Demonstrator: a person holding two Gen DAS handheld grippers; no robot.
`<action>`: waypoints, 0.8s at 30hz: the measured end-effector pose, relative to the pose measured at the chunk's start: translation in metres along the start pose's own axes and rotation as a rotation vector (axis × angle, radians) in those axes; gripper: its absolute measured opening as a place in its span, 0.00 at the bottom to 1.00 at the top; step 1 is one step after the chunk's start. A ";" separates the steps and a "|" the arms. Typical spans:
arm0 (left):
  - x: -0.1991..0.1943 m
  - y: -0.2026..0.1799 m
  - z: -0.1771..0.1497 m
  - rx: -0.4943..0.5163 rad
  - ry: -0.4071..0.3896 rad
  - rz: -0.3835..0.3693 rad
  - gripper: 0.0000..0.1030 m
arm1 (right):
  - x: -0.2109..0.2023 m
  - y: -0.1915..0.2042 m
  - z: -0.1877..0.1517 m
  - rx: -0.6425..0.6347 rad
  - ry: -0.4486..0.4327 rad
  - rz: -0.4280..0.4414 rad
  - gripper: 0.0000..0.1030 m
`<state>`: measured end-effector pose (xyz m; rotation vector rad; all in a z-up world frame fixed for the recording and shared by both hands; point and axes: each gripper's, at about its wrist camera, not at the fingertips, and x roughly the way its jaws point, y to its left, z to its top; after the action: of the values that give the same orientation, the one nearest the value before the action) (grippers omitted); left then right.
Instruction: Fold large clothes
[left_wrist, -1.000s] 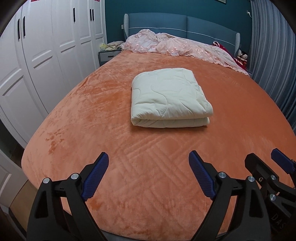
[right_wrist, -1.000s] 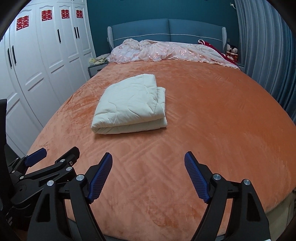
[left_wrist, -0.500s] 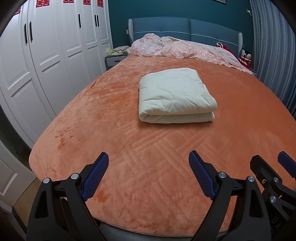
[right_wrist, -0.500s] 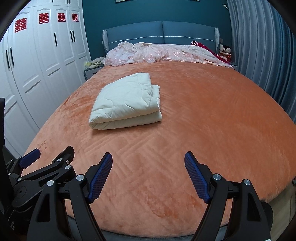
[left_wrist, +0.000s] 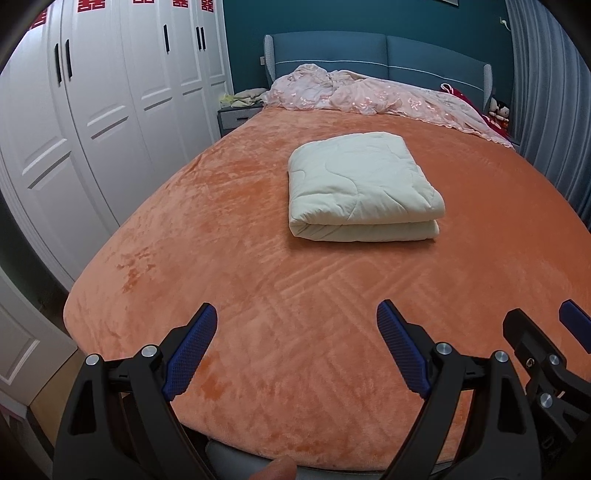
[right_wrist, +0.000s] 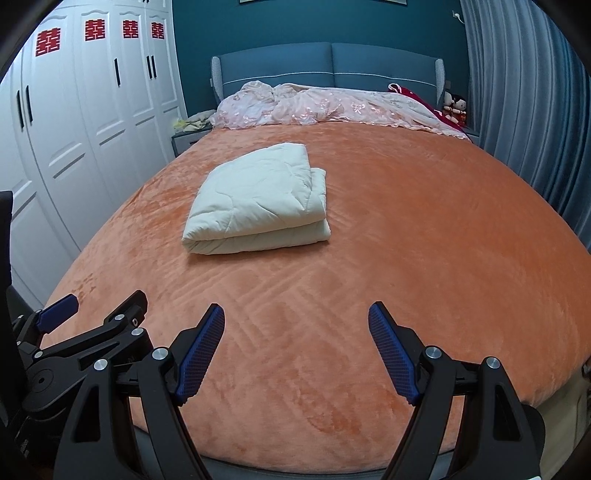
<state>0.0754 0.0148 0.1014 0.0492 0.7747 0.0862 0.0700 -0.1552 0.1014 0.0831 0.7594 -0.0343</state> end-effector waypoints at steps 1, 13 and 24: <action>0.000 0.000 0.000 0.002 0.000 0.001 0.83 | 0.000 0.000 0.000 0.001 0.001 0.000 0.76; -0.004 0.000 0.000 0.004 -0.011 0.011 0.83 | -0.004 0.002 0.001 -0.009 -0.008 -0.003 0.76; -0.008 0.000 0.003 0.007 -0.020 0.017 0.83 | -0.005 0.002 0.001 -0.010 -0.010 -0.004 0.76</action>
<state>0.0719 0.0142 0.1090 0.0630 0.7544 0.0986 0.0677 -0.1533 0.1057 0.0720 0.7495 -0.0346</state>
